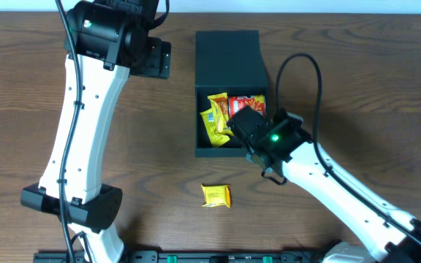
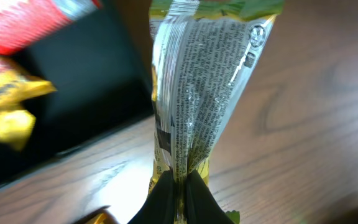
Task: Pack container
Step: 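Lift the green-yellow packet into the box and release it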
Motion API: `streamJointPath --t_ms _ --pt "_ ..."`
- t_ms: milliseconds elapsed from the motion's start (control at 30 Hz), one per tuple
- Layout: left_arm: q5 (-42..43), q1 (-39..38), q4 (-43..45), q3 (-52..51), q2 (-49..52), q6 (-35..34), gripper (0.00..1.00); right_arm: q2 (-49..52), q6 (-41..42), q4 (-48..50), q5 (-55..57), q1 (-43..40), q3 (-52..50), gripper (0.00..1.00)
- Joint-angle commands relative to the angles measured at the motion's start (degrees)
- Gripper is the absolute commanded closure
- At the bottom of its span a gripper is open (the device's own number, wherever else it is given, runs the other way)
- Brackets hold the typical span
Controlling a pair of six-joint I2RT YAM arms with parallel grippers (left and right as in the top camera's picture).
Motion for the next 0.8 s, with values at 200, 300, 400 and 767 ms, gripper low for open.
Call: streamJointPath --t_ms 200,300,400,767 --pt "0.04 0.07 0.09 0.02 0.20 0.61 0.05 -0.87 -6.08 -0.11 2.08 -0.55 7.30 0.96" --pt "0.11 0.02 -0.15 0.02 0.20 0.59 0.05 -0.85 2.49 0.04 1.25 -0.52 7.28 0.98" --pt "1.95 0.02 -0.68 0.02 0.20 0.59 0.05 -0.81 11.17 0.13 1.25 -0.52 7.26 0.98" --pt "4.22 -0.02 -2.32 0.02 0.20 0.61 0.05 5.64 27.76 5.57 0.37 0.07 7.15 0.98"
